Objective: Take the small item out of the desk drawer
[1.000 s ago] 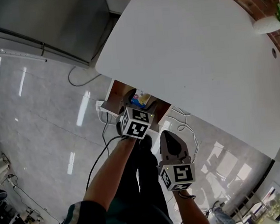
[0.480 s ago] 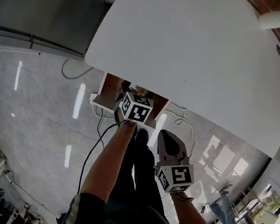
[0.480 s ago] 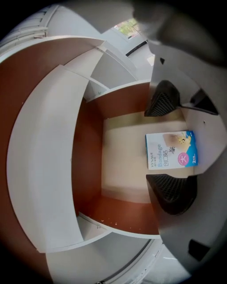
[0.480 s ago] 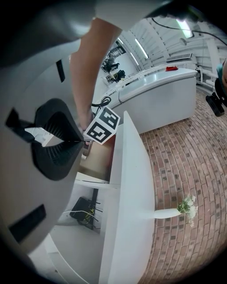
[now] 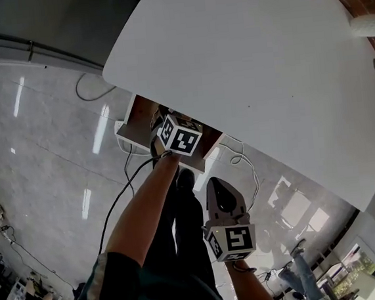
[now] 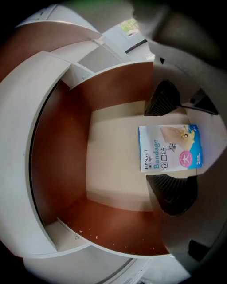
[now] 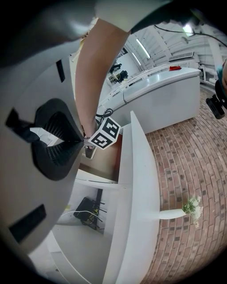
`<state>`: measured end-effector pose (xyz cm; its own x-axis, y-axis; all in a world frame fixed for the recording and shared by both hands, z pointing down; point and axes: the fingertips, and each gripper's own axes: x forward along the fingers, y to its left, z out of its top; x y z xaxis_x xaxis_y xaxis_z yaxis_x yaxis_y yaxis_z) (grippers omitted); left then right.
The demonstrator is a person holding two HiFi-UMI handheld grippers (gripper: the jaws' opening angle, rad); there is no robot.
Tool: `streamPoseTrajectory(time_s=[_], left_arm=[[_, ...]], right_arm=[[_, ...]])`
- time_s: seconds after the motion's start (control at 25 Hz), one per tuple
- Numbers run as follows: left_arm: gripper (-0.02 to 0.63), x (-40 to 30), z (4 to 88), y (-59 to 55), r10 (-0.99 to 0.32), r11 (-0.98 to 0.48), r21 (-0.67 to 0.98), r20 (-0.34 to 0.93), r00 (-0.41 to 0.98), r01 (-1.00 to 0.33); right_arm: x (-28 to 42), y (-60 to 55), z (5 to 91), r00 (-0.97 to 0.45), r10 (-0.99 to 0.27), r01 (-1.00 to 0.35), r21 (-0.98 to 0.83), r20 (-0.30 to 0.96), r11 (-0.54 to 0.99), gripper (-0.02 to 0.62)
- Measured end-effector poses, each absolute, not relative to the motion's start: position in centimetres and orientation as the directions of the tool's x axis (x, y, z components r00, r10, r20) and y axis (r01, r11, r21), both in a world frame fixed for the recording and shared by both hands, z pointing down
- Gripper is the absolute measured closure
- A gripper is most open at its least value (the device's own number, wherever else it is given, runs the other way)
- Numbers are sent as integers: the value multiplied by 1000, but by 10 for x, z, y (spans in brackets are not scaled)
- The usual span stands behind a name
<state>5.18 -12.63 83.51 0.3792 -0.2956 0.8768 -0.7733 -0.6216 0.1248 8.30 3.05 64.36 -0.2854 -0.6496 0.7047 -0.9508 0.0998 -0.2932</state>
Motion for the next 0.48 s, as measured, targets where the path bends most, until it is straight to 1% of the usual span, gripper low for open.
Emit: streamPoseTrajectory(time_s=[0.48], left_arm=[[199,54,859,-132,-255,-624,96,913,318,-775]], right_arm=[[94,27,649,-279,-637,-951,-298,719,80,572]])
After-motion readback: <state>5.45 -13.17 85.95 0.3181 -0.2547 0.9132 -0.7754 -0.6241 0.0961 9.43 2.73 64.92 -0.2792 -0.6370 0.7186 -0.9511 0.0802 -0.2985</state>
